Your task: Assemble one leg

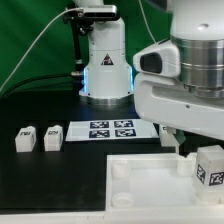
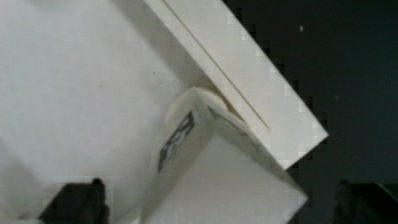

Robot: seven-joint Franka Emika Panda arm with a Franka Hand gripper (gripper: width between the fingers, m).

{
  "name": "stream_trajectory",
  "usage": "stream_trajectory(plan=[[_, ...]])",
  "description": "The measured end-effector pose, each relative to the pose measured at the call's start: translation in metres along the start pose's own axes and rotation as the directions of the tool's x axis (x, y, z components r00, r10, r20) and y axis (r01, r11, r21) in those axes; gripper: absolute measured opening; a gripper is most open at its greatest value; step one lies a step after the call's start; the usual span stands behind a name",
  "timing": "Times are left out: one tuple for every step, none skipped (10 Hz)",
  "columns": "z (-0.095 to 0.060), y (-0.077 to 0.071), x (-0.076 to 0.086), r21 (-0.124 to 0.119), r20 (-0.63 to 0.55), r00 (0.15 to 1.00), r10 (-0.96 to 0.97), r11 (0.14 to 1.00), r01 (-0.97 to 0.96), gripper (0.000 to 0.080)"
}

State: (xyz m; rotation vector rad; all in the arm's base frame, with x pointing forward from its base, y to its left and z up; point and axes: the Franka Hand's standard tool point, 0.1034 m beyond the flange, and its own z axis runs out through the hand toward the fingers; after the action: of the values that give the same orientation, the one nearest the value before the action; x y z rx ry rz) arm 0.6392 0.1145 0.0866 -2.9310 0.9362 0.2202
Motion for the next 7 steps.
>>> stream_trajectory(plan=[[0.0002,0.001,0.0009,0.0,0.0,0.993,-0.122,0.993,0.122,0.0647],[0.0009,0.0011,0.0001,-0.015,-0.004,0.962,-0.273,0.962,0.273,0.0647],[0.0025,-0.0015,-0.0041,-0.043,-0.006,0.9,-0.436,0.899,0.435,0.0648],[0.0027,-0.0028,-0.0054,-0.048,-0.001,0.835,-0.55,0.834,0.549,0.0648],[0.0022,-0.0003,-0.0016,-0.049,-0.001,0.766,-0.643,0.765,0.642,0.0648],[0.0024,-0.0005,-0.0019,-0.048,-0.002,0.785,-0.619,0.784,0.618,0.0648],[0.0026,-0.0007,-0.0022,-0.048,-0.003,0.796,-0.606,0.795,0.605,0.0519]])
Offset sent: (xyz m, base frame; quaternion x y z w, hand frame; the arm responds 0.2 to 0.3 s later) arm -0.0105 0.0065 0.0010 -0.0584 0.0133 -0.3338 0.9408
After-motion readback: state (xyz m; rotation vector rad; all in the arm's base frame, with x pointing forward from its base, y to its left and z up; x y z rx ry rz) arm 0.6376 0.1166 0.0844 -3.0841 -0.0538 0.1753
